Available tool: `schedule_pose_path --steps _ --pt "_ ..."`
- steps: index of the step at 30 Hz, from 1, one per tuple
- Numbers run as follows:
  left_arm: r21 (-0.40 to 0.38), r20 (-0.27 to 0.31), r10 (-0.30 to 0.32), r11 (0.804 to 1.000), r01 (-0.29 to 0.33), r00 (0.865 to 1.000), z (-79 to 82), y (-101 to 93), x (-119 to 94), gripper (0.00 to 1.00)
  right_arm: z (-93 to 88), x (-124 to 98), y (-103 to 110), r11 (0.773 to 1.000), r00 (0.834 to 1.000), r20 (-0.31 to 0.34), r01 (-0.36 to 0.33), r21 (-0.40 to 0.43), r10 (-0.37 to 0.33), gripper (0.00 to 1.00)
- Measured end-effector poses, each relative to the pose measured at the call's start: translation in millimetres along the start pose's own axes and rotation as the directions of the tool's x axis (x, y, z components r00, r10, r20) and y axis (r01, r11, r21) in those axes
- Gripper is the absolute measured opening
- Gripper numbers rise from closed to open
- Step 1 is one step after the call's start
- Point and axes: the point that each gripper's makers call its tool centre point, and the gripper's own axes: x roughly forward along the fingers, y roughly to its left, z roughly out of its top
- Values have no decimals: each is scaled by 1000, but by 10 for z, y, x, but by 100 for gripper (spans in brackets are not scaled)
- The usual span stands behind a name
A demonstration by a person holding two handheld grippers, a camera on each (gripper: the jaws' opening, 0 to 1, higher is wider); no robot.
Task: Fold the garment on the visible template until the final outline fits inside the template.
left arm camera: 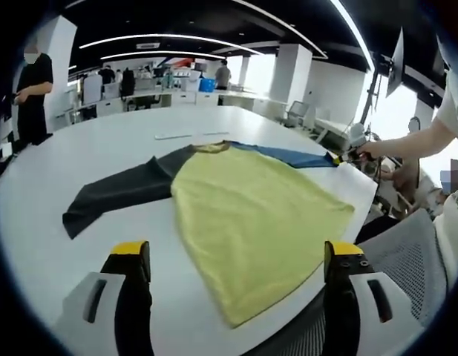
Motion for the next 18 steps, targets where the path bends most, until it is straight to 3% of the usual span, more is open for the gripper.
schedule_pose_path --steps 18 --pt "8 -3 -1 1000 1 1000 -2 -8 -38 94 370 -160 113 1000 999 33 -29 -10 30 0"
